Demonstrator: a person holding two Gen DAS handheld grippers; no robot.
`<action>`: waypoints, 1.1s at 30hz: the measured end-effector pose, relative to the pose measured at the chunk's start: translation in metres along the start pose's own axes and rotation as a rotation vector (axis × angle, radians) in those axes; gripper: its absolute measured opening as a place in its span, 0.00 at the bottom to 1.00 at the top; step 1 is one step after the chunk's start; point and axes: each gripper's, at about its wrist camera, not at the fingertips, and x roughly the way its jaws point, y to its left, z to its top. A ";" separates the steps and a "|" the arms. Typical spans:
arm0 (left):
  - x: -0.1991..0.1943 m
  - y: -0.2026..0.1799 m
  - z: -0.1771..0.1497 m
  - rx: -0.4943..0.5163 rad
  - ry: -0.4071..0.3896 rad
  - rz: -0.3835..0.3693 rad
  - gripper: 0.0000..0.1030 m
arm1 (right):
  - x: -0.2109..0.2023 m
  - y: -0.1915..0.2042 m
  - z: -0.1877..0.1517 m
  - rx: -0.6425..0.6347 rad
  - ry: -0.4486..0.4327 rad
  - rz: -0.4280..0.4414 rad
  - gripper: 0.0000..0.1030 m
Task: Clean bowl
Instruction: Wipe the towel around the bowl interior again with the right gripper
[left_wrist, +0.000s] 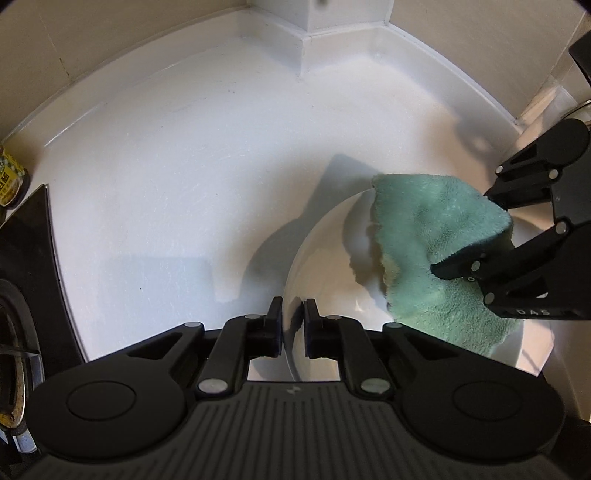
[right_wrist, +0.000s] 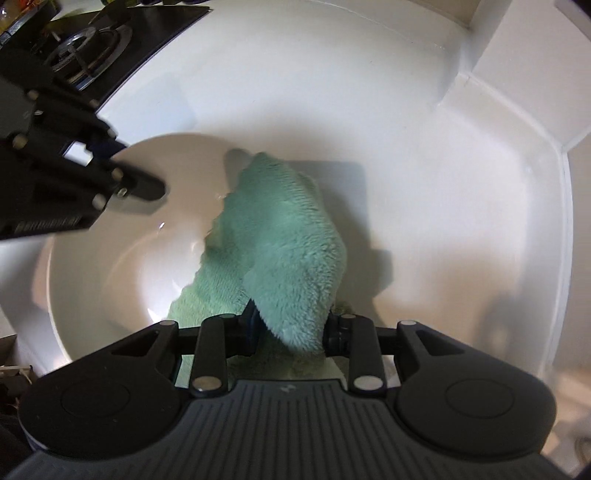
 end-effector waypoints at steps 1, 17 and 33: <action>-0.001 0.000 0.000 0.002 0.003 -0.003 0.09 | -0.001 -0.002 0.001 -0.016 0.007 0.014 0.24; 0.026 -0.011 0.013 0.091 0.061 -0.034 0.10 | 0.007 -0.015 0.046 -0.581 0.099 0.116 0.24; 0.026 -0.010 -0.001 -0.023 -0.017 -0.035 0.10 | 0.000 -0.026 -0.004 -0.030 0.017 -0.025 0.26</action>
